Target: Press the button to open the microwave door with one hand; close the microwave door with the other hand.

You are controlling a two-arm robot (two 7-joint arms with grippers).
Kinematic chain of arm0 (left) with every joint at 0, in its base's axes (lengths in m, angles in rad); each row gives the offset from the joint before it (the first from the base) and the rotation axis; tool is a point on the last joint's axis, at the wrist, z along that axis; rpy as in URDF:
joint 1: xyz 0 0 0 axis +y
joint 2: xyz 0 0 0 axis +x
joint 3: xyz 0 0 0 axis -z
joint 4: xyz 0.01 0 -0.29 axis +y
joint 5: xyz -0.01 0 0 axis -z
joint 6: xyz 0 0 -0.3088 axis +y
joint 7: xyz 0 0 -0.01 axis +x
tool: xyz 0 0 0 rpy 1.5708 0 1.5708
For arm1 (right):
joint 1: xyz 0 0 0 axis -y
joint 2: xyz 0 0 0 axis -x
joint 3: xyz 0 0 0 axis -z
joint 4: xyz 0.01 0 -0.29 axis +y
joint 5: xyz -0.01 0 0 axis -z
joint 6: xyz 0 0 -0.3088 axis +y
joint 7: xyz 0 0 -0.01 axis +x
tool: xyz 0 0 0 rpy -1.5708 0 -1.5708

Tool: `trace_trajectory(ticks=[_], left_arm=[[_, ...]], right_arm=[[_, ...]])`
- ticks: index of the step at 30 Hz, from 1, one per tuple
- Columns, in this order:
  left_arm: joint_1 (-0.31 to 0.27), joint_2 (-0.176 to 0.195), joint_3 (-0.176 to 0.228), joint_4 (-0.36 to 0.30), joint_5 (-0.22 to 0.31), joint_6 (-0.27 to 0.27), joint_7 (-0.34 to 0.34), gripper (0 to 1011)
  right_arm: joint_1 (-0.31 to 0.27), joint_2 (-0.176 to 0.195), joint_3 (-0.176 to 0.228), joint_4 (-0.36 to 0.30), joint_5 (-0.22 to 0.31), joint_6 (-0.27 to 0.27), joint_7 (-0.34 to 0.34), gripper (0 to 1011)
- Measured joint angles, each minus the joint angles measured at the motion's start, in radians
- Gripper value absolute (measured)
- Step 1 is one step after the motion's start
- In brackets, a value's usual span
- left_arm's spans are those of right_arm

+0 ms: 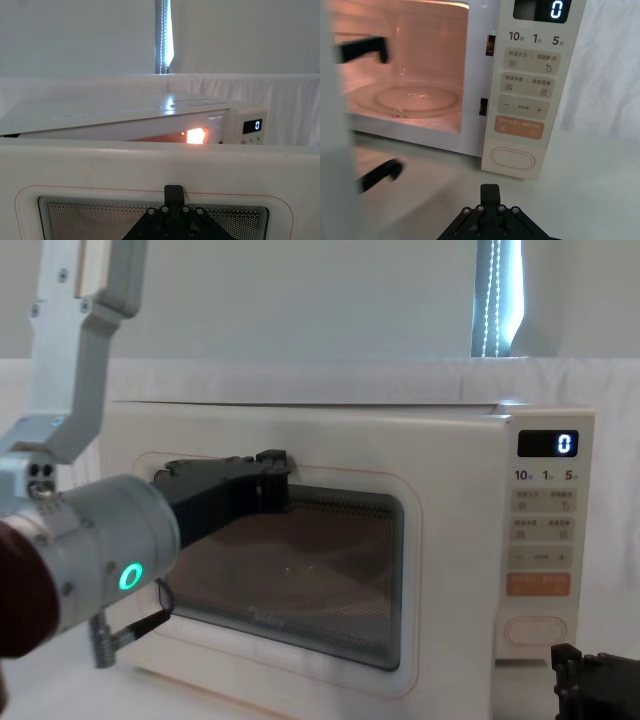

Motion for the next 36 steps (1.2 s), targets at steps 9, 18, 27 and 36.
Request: trace_trajectory(ticks=[9,18,27,36], left_arm=[[-0.062,-0.046,0.008,0.087,0.023,-0.036,0.036,0],[-0.125,-0.083,0.009,0.162,0.028,-0.048,0.040,0],[-0.169,-0.110,0.015,0.222,0.031,-0.049,0.040,0],[-0.210,-0.131,0.012,0.275,0.034,-0.053,0.045,0]], right_arm=[[0.000,0.000,0.000,0.000,0.000,0.000,0.000,0],[0.000,0.000,0.000,0.000,0.000,0.000,0.000,0],[0.000,0.000,0.000,0.000,0.000,0.000,0.000,0],[0.000,0.000,0.000,0.000,0.000,0.000,0.000,0]])
